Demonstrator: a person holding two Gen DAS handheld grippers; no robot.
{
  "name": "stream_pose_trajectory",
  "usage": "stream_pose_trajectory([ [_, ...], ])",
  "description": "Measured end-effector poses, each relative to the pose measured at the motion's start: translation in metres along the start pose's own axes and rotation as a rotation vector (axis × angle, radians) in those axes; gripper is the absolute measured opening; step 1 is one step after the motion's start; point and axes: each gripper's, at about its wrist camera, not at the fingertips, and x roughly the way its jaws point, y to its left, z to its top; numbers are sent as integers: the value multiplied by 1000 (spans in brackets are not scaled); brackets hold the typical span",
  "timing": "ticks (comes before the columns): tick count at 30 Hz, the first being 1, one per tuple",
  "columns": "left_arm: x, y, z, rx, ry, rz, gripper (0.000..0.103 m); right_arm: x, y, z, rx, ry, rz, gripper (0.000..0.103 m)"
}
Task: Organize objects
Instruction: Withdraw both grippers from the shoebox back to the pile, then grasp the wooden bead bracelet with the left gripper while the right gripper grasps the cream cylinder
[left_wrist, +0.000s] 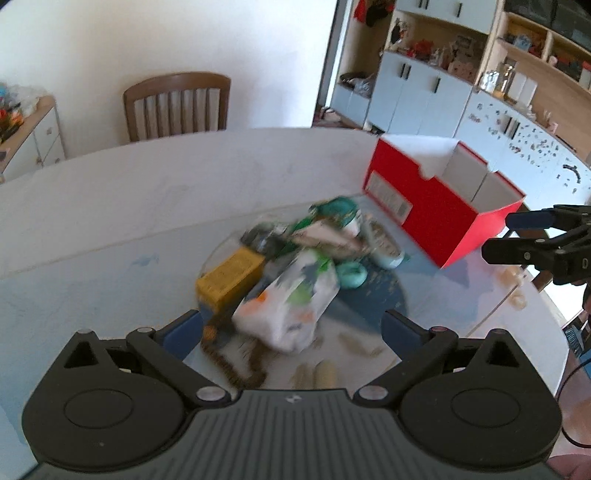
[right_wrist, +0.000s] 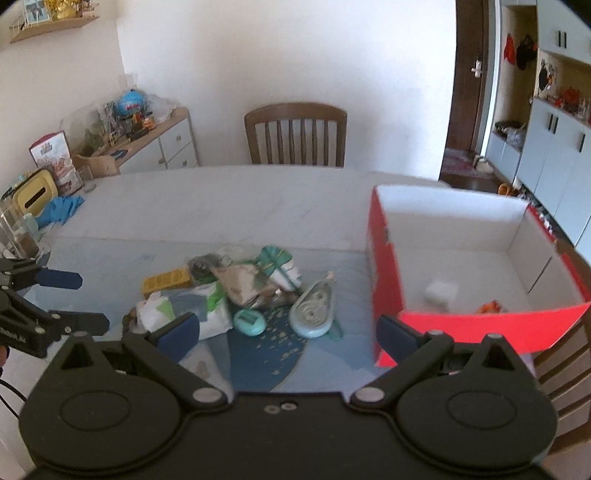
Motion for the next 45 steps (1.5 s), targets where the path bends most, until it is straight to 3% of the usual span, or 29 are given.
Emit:
stream_pose_trajectory([
  [12,33,26,-40,-5,74,18,103,35,55,-33,-115,118,96,98],
  [28,46,54,-37,-44,74,1,102,82,100,-51,-190,224,203,85],
  [32,55,58,-39,-56,102,18,93,93,108,-49,-172,241,226,79],
  [36,57,67,-37,-115,98,14,91,102,113,-47,-151,263,240,75],
  [38,61,72,-35,-154,111,16,77,106,114,-45,-134,270,242,70],
  [45,68,76,-24,-182,118,29,55,114,116,-42,-107,282,238,55],
])
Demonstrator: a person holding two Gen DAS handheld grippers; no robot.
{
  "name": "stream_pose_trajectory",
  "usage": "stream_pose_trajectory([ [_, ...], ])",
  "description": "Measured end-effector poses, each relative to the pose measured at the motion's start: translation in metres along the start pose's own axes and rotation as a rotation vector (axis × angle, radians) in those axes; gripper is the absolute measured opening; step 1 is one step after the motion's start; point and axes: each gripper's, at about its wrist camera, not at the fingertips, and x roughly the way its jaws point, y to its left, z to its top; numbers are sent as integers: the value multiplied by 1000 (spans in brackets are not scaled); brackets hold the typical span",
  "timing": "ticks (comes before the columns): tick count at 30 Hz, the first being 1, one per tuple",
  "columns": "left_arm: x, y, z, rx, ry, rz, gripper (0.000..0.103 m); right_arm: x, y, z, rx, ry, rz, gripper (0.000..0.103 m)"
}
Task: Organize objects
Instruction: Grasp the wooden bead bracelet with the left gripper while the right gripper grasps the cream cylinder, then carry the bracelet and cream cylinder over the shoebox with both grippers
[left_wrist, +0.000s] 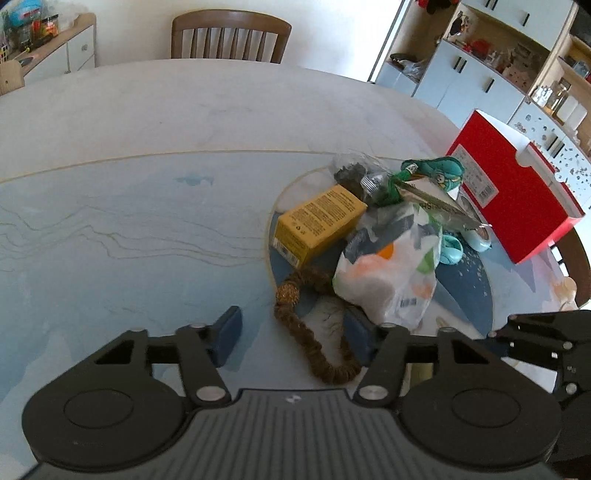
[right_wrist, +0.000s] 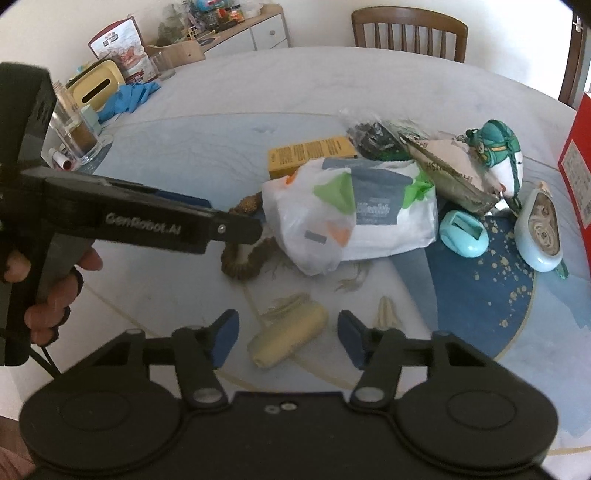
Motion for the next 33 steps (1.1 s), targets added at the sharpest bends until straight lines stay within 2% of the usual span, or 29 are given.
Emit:
stream_pose_trajectory([
  [2,1,-4,1,12,6,20,44,1,2,1,-4,2,-10,48],
  [4,3,-7,1,23,15,6,34,1,4,1,-16,5,-30,42],
  [6,3,-11,-1,34,19,4,31,0,4,0,-21,5,-36,41],
  [8,3,-14,-3,51,25,5,16,-2,2,-1,-13,3,-35,41],
  [10,3,-15,-4,51,26,4,11,-3,1,-1,-18,0,-37,39],
  [11,3,-16,-5,52,29,2,9,-4,0,-2,-22,-5,-42,34],
  [19,-12,-21,-8,49,-14,19,6,-16,-11,-3,-3,-27,-33,23],
  [25,-42,-30,-2,64,-64,-23,6,-38,-20,-9,12,-67,-35,14],
  [33,-78,-48,8,79,-111,-99,6,-68,-44,-13,74,-131,-61,14],
])
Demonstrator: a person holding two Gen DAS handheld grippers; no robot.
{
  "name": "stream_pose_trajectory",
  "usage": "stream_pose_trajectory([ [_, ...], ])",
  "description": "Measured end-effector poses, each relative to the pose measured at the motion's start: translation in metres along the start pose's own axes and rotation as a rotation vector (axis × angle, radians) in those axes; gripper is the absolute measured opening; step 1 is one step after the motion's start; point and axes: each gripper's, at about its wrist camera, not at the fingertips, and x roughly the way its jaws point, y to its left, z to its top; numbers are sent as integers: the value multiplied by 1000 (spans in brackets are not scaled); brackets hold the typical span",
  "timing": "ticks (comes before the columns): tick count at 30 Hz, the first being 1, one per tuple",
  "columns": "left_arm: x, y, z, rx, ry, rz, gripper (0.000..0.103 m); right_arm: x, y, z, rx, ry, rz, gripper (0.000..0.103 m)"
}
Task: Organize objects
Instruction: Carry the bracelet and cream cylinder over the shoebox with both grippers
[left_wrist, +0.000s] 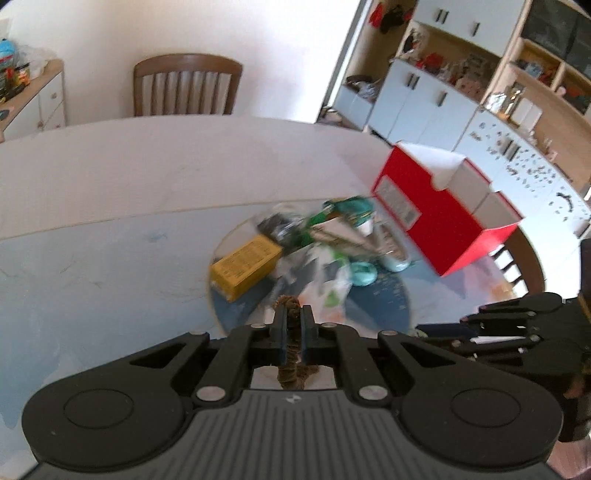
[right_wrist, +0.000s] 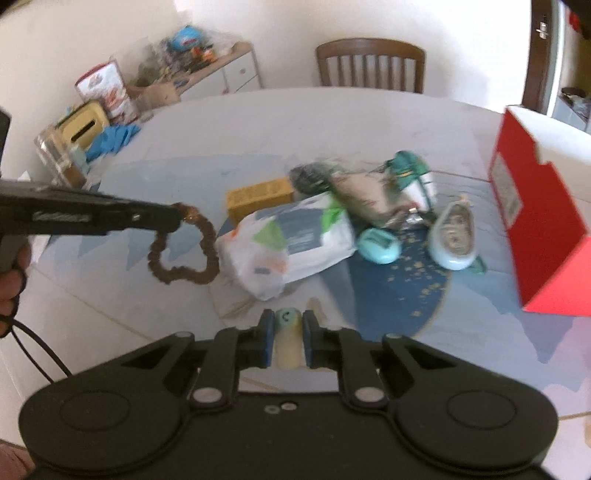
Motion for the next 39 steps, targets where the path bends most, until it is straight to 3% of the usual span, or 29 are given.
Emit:
stream_pose_trajectory([
  [9,-13,-48,29,98,-17,-57,6,-55,-41,16,28,-82,-52,14],
  [23,23,-156,85,273,-27,-122,6,-140,-144,39,115,-212,-192,14],
  [39,107,-277,141,322,-12,-133,6,-151,-259,50,148,-207,-239,14],
])
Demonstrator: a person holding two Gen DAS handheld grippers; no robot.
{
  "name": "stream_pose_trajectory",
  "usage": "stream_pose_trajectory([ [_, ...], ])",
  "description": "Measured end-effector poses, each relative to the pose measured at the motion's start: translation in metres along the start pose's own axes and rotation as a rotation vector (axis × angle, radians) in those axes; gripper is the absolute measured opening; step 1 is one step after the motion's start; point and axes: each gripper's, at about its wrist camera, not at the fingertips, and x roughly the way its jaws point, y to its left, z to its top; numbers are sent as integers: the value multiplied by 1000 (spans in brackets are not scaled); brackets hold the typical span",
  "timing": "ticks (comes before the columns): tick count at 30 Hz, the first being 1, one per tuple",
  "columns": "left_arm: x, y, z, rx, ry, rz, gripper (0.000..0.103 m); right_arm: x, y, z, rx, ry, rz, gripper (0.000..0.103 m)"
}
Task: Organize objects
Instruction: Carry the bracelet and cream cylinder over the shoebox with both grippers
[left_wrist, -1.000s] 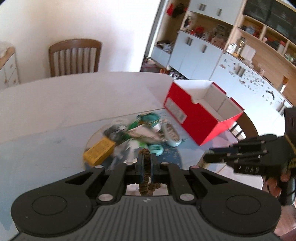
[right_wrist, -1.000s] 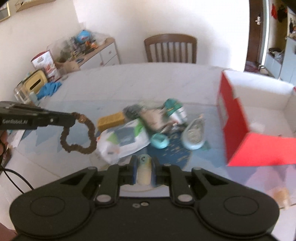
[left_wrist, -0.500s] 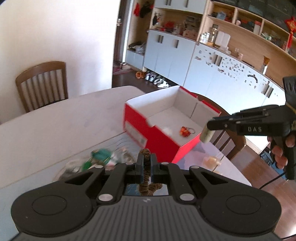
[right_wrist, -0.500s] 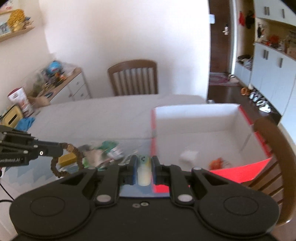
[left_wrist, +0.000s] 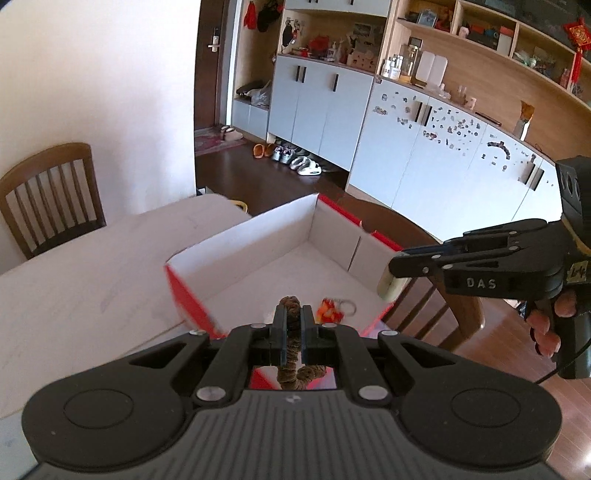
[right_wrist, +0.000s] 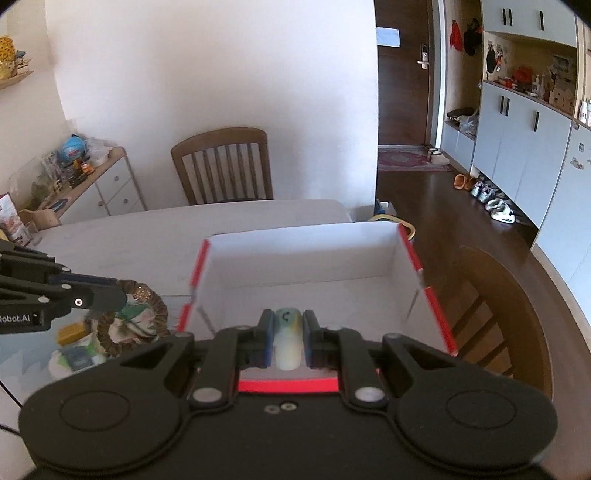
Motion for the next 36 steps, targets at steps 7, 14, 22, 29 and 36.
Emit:
stream_pose_trajectory([
  [7,56,-17,18,-30,45,15,6,33,-33,8,29,40,-2,14],
  [14,109,-26,28,-44,98,31,6,74,-55,9,49,102,-1,14],
  [22,155,-20,32,-72,140,47,6,122,-79,12,89,168,-4,14],
  [29,185,-15,32,-75,185,63,6,153,-88,13,107,217,0,14],
  [36,197,-4,25,-93,210,75,6,167,-87,11,103,275,18,14],
])
